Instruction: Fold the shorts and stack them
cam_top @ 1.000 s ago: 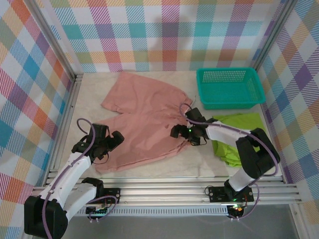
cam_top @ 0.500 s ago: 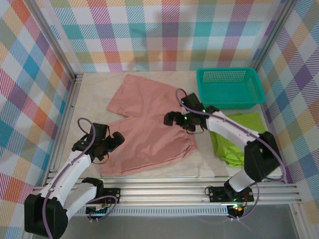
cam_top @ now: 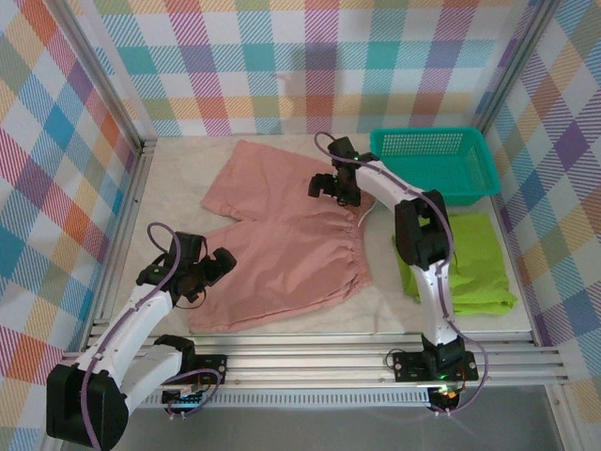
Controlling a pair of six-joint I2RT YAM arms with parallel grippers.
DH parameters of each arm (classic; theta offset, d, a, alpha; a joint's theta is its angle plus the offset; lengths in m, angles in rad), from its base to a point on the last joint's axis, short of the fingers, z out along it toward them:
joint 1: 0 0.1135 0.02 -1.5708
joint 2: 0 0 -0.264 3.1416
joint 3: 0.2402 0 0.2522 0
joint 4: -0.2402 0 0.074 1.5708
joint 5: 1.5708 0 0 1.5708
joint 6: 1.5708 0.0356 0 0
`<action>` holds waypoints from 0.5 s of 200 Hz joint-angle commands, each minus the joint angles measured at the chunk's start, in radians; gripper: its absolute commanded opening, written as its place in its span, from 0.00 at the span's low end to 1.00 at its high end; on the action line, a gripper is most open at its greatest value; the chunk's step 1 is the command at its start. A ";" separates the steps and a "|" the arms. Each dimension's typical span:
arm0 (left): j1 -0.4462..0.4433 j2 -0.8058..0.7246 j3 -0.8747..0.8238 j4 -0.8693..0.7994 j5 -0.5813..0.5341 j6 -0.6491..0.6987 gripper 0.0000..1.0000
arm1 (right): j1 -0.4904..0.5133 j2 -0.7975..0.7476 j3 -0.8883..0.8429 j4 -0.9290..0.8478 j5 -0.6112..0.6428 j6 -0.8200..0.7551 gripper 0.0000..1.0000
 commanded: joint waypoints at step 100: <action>-0.013 -0.010 -0.018 -0.033 -0.017 -0.026 1.00 | -0.059 0.450 0.690 -0.161 -0.125 0.119 1.00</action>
